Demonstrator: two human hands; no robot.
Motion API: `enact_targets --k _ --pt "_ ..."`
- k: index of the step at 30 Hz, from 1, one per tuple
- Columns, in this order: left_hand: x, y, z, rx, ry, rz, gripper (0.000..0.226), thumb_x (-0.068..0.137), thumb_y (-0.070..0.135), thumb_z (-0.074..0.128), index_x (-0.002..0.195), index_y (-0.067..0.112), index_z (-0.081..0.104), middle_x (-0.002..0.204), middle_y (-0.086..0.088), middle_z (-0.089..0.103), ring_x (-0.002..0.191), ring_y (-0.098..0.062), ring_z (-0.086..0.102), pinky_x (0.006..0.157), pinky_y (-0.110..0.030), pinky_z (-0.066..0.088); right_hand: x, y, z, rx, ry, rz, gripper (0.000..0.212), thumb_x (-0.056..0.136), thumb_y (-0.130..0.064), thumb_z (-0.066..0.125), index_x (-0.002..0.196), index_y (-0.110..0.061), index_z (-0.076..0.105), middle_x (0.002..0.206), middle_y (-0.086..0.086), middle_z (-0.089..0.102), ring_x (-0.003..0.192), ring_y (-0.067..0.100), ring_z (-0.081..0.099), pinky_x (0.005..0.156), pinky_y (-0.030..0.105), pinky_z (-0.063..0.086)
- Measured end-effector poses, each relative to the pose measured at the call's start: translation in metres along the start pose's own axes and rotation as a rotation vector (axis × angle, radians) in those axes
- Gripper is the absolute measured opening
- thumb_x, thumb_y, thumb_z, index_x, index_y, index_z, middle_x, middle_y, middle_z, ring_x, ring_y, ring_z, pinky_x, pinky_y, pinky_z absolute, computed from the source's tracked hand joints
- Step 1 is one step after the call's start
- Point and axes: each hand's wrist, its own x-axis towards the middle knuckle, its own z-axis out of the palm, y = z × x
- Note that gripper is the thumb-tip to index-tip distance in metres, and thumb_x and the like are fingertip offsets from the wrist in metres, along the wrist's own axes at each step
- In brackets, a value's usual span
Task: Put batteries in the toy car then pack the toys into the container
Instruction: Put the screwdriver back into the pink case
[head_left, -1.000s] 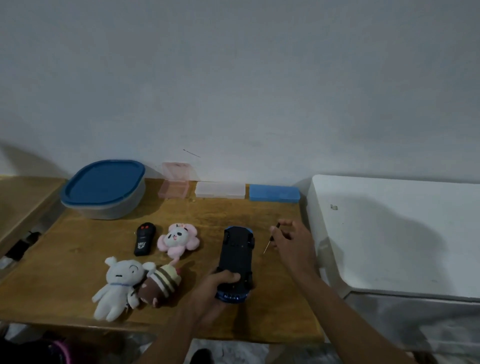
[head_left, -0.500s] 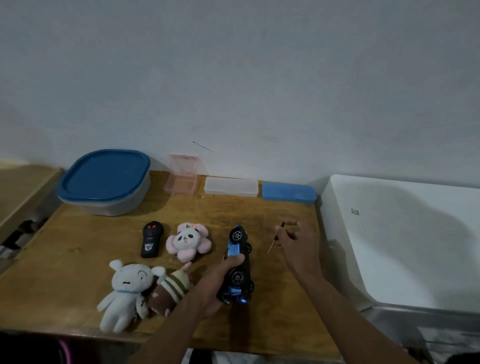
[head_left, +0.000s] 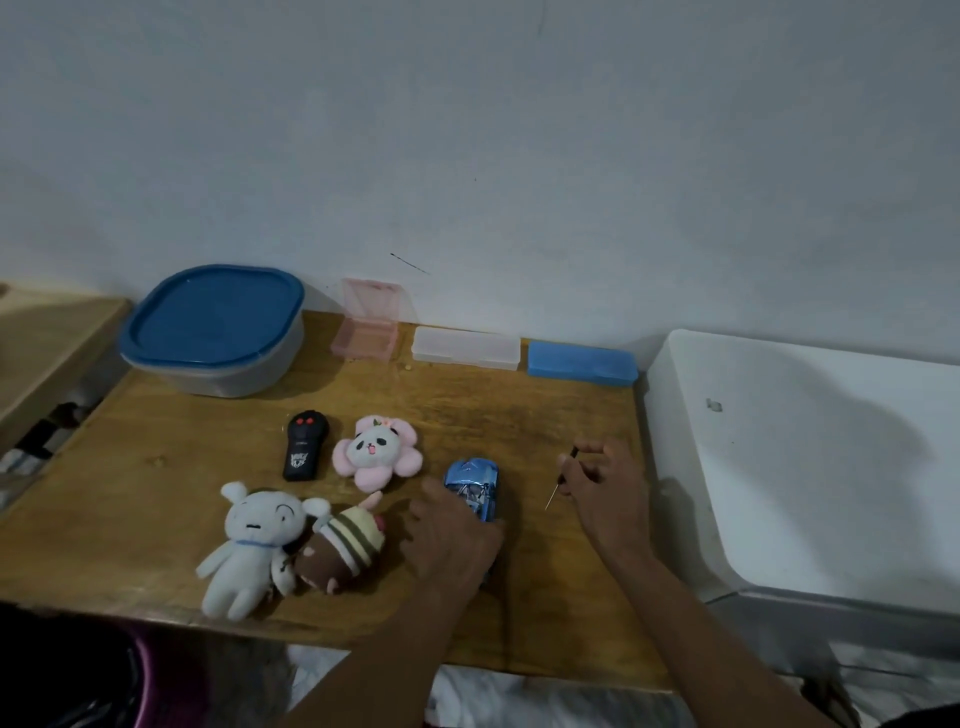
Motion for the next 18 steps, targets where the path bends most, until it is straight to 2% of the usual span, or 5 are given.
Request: enact_targets --k 3,12,15,18 --pt "-0.005 -0.001 0.010 0.123 0.049 -0.016 0.092 0.066 0.056 0.078 0.130 0.015 0.026 0.128 -0.012 0.045 0.119 -0.030 0.049 0.095 -0.045 0.044 -0.004 0.009 -0.010 -0.009 -0.015 0.004 0.015 0.088 -0.021 0.067 0.101 -0.019 0.060 0.091 0.004 0.071 0.072 0.010 0.070 0.059 0.019 0.055" --pt "-0.009 0.000 0.022 0.155 0.076 -0.035 0.094 0.069 0.054 0.076 0.135 0.014 0.023 0.133 -0.015 0.042 0.122 -0.032 0.046 0.097 -0.048 0.044 -0.012 0.024 -0.034 -0.074 -0.058 -0.018 0.021 0.088 -0.025 0.066 0.108 -0.020 0.062 0.099 0.003 0.072 0.082 0.014 0.070 0.076 0.039 0.060" --pt "-0.010 0.001 0.020 0.145 0.058 -0.023 0.100 0.070 0.061 0.073 0.140 0.015 0.019 0.137 -0.016 0.039 0.126 -0.033 0.043 0.099 -0.049 0.041 -0.013 0.026 -0.036 -0.114 -0.091 -0.032 0.023 0.089 -0.025 0.065 0.112 -0.021 0.063 0.102 0.002 0.071 0.087 0.014 0.068 0.078 0.031 0.057" --pt "-0.012 -0.001 0.014 0.164 0.046 0.034 0.102 0.073 0.069 0.065 0.145 0.014 0.016 0.143 -0.017 0.034 0.131 -0.034 0.039 0.102 -0.050 0.038 -0.011 0.023 -0.034 -0.155 -0.122 -0.084 0.025 0.090 -0.023 0.063 0.115 -0.019 0.063 0.102 0.000 0.069 0.088 0.010 0.065 0.073 0.021 0.052"
